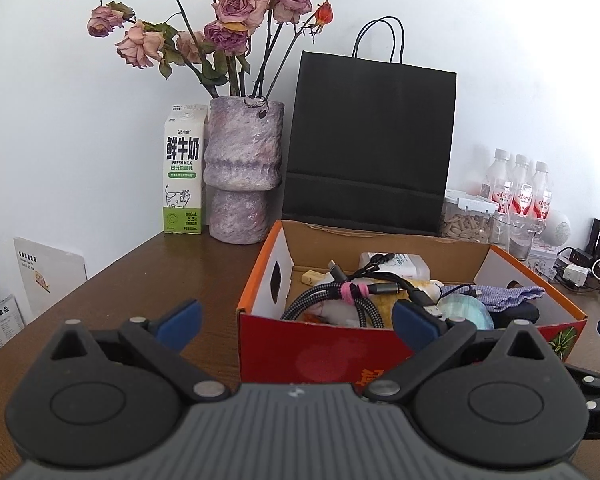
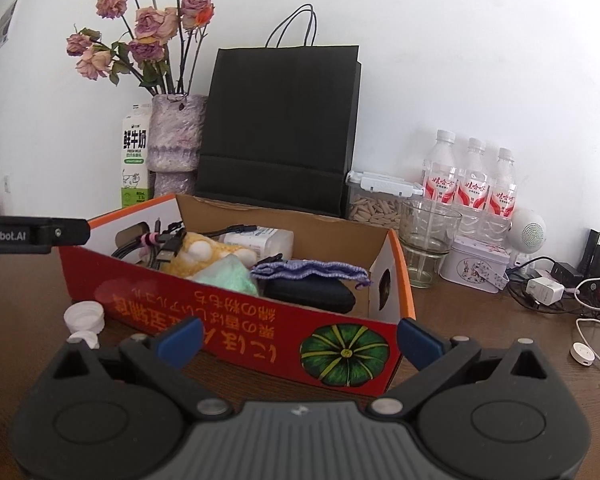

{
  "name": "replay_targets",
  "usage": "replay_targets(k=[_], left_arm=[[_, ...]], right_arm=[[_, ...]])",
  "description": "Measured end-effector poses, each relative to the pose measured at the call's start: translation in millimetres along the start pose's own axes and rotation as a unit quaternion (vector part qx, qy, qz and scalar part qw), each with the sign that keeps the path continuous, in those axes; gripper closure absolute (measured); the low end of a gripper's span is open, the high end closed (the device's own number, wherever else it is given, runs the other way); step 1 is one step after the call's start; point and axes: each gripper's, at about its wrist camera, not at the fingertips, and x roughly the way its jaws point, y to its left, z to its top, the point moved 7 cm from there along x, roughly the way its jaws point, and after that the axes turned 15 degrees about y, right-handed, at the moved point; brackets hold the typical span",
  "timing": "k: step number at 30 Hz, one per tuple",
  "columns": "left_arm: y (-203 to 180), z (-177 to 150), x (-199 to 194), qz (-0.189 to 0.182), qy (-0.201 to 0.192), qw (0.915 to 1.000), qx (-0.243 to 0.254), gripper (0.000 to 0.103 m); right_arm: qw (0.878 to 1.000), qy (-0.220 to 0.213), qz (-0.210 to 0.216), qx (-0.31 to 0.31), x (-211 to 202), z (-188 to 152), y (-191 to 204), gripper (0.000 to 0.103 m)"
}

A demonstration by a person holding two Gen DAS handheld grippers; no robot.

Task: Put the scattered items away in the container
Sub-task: 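Move both grippers back toward the two remaining white caps, then grasp the small white cap with the right gripper while the left grasps the large cap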

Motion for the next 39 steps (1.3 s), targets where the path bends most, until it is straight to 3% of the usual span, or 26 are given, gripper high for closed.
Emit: replay_targets(k=[10, 19, 28, 33, 39], left_arm=[[5, -21, -13, -0.001, 0.021, 0.9998, -0.001, 0.000], [-2, -45, -18, -0.014, 0.064, 0.9976, 0.024, 0.000], [-4, -55, -8, 0.001, 0.100, 0.9941, 0.042, 0.000], [17, -49, -10, 0.012, 0.105, 0.9942, 0.022, 0.000], [56, -48, -16, 0.032, 0.113, 0.9931, -0.002, 0.000]], right_arm=[[1.000, 0.025, 0.011, 0.008, -11, -24, 6, 0.000], [0.999, 0.049, 0.021, 0.003, -18, -40, 14, 0.000], [0.997, 0.066, 0.035, -0.004, -14, -43, 20, 0.000], [0.993, 0.080, 0.080, -0.017, -5, -37, 49, 0.000], [0.985, 0.103, 0.128, -0.050, 20, -20, 104, 0.015]])
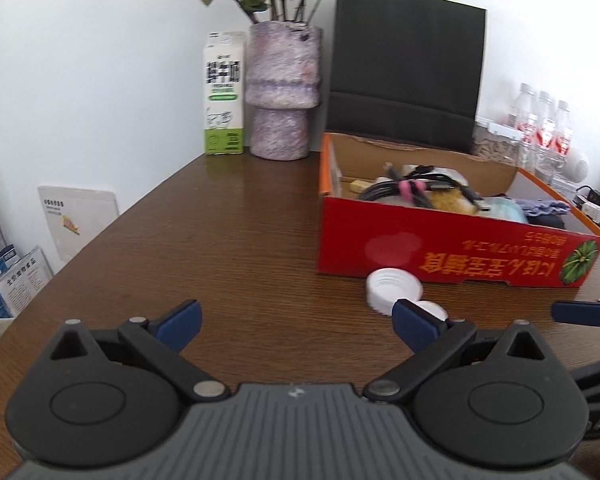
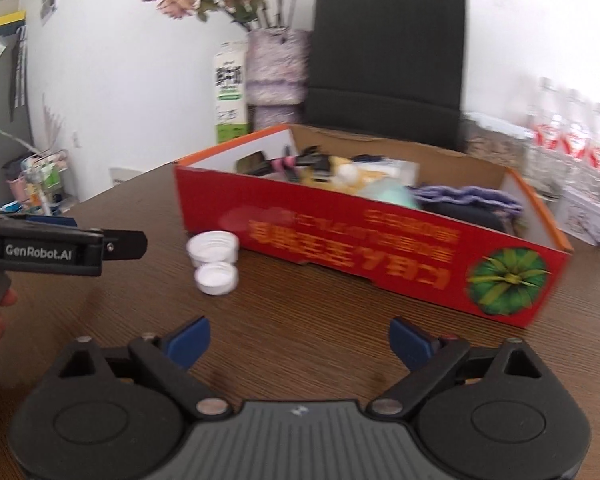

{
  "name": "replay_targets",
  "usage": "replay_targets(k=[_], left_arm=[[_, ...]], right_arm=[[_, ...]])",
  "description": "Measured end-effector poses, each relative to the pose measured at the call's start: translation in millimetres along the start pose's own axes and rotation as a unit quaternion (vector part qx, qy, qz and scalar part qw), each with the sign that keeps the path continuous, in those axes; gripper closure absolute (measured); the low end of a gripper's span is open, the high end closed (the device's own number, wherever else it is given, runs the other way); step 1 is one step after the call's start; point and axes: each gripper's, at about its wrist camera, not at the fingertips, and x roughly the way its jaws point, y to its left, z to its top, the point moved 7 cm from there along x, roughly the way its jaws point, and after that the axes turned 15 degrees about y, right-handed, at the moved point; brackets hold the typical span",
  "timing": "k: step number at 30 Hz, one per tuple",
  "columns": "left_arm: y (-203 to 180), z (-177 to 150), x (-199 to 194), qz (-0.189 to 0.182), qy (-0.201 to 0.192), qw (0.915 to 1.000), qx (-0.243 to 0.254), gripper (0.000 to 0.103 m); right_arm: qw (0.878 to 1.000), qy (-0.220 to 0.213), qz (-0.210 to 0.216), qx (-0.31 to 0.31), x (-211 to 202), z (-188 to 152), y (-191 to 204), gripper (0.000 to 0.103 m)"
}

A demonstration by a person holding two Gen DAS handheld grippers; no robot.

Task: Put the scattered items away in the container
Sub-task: 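Grasp the small white cap with the right gripper while the left grasps the large cap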

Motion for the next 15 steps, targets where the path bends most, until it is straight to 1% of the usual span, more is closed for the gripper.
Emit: replay_targets(k=[2, 3, 5, 6, 7, 8, 10, 12, 13, 14, 15], left_arm=[[13, 0, 0, 0.004, 0.005, 0.9999, -0.013, 0.000], [20, 0, 1, 0.005, 0.007, 0.9998, -0.020, 0.000], [31, 0, 1, 0.004, 0.011, 0.9993, -0.035, 0.000], [35, 1, 1, 0.003, 0.013, 0.9991, -0.039, 0.000], [38, 1, 0, 0.000, 0.013, 0.9990, -0.042, 0.000], [40, 1, 0, -0.003, 0.012, 0.9990, -0.044, 0.000], [41, 1, -3, -0.004, 0.010, 0.9990, -0.043, 0.000], [40, 1, -3, -0.007, 0.010, 0.9991, -0.042, 0.000], [39, 1, -3, -0.008, 0.011, 0.9991, -0.039, 0.000], [37, 1, -3, -0.009, 0.013, 0.9992, -0.037, 0.000], [36, 0, -3, -0.009, 0.013, 0.9993, -0.034, 0.000]], right_arm=[[1.000, 0.009, 0.011, -0.004, 11, 9, 13, 0.022], [1.000, 0.013, 0.014, -0.004, 16, 13, 18, 0.024], [1.000, 0.015, 0.015, -0.004, 23, 21, 26, 0.033], [1.000, 0.017, 0.015, -0.003, 26, 24, 29, 0.035], [1.000, 0.018, 0.014, -0.001, 28, 27, 31, 0.041], [1.000, 0.019, 0.012, 0.001, 30, 29, 32, 0.044], [1.000, 0.019, 0.011, 0.000, 31, 31, 35, 0.045], [1.000, 0.016, 0.010, -0.005, 31, 32, 38, 0.053], [1.000, 0.015, 0.010, -0.008, 31, 33, 40, 0.061], [1.000, 0.014, 0.011, -0.010, 31, 33, 41, 0.071], [1.000, 0.013, 0.011, -0.012, 30, 33, 42, 0.076]])
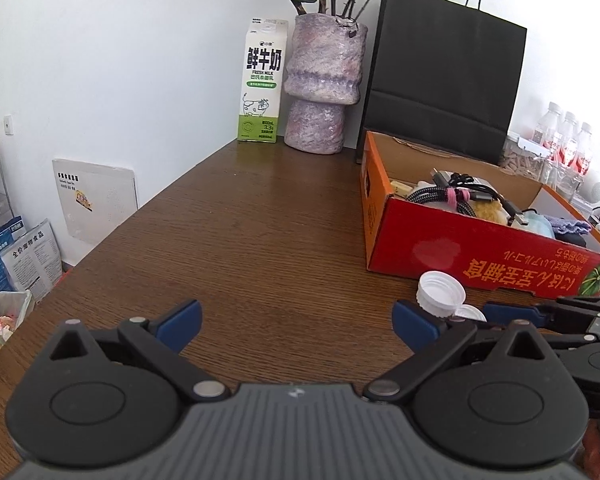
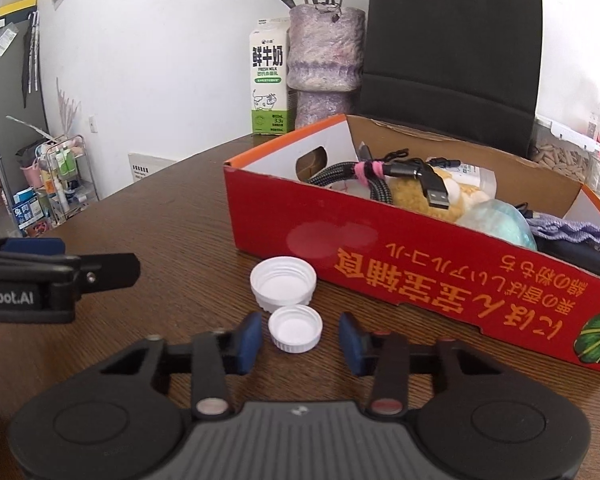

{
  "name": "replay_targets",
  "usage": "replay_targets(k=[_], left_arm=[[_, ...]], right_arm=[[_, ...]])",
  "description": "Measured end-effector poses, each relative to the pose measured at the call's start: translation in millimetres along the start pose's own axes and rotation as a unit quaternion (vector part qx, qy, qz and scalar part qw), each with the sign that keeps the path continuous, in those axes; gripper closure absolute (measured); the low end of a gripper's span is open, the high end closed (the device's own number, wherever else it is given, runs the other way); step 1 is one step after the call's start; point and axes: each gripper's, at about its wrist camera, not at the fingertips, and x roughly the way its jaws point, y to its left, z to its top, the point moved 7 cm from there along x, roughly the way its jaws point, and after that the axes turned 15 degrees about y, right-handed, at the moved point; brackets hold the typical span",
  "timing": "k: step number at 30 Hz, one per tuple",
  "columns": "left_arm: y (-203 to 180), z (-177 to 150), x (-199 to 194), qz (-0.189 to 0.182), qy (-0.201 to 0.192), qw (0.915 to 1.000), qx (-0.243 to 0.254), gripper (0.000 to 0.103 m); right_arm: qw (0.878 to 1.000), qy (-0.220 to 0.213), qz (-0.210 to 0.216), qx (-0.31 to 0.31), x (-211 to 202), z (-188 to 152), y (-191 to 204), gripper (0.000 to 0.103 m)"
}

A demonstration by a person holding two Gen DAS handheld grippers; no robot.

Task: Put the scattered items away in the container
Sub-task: 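Grasp the small white cap with the right gripper while the left grasps the large cap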

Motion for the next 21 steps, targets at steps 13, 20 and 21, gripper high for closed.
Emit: replay_targets(k=[13, 20, 21], left_arm=[[-21, -5, 6, -0.016, 0.006, 0.9996, 0.024, 0.000], [-51, -3, 14, -0.025, 0.011, 0.9988, 0.041, 0.000], [-56, -2, 16, -0.025, 0.010, 0.9988, 0.042, 0.000]], right_arm=[[0.999, -0.011, -0.031, 0.039, -15, -16, -37, 0.076], [0.995, -0.016, -0.059, 0.077, -30, -33, -84, 0.076], [0.994, -0.017, -0.062, 0.084, -32, -35, -91, 0.076]])
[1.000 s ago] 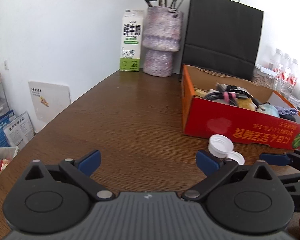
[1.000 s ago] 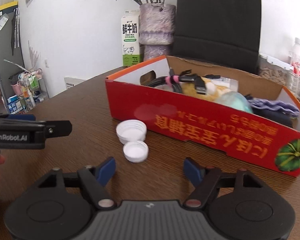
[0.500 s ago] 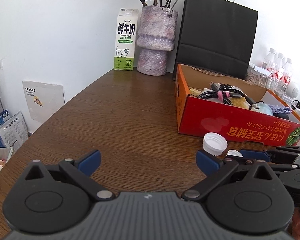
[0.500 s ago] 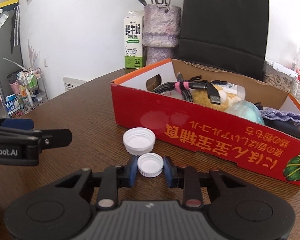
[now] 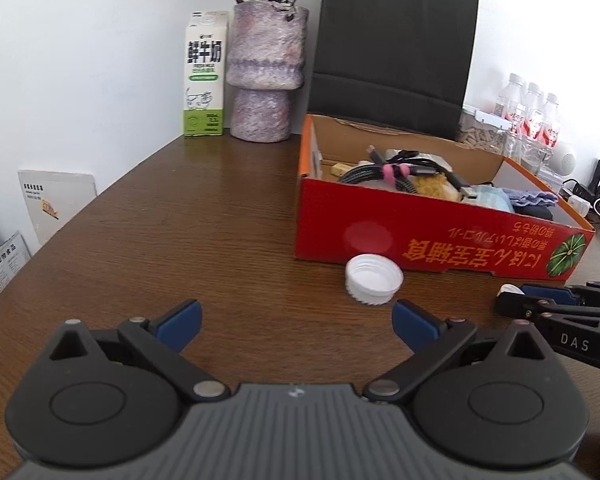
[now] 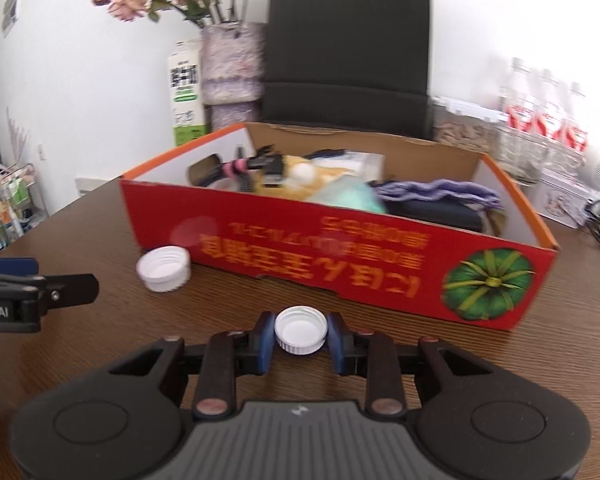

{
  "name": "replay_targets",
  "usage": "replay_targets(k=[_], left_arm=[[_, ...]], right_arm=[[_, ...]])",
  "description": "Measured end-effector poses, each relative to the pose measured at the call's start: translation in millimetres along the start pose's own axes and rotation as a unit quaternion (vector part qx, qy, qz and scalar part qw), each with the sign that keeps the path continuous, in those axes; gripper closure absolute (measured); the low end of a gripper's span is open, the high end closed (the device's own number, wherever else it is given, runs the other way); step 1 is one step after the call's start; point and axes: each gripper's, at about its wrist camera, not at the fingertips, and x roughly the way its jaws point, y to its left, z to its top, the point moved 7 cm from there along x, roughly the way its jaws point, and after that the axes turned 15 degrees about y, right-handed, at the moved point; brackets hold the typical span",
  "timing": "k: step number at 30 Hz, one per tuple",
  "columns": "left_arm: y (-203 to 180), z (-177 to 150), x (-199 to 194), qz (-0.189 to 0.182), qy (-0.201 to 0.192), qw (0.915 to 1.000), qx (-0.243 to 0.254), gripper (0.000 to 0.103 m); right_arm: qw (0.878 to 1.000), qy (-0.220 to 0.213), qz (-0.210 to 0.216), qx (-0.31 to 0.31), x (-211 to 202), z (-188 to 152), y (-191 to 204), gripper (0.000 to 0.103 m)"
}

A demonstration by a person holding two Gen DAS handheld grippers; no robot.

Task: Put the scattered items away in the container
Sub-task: 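Grasp the small white cap with the right gripper while the left grasps the large cap, then carry both white caps with both grippers over the box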

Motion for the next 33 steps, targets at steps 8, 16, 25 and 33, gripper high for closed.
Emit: replay_targets(k=[8, 16, 25, 33], left_arm=[[-41, 17, 22, 0.007, 0.000, 0.9998, 0.017, 0.001], [-58, 22, 47, 0.011, 0.031, 0.9994, 0.011, 0.039], [-63, 19, 45, 0.014, 0.023, 0.9993, 0.025, 0.062], [-62, 17, 6, -0.005, -0.033, 0.9990, 0.031, 0.062]], right_arm=[[1.000, -0.009, -0.017, 0.021, -10, -7, -38, 0.076], [0.999, -0.012, -0.018, 0.029, -15, -7, -55, 0.076], [1.000, -0.013, -0.015, 0.020, -16, -10, -52, 0.076], [0.999, -0.037, 0.014, 0.015, -36, -3, -42, 0.076]])
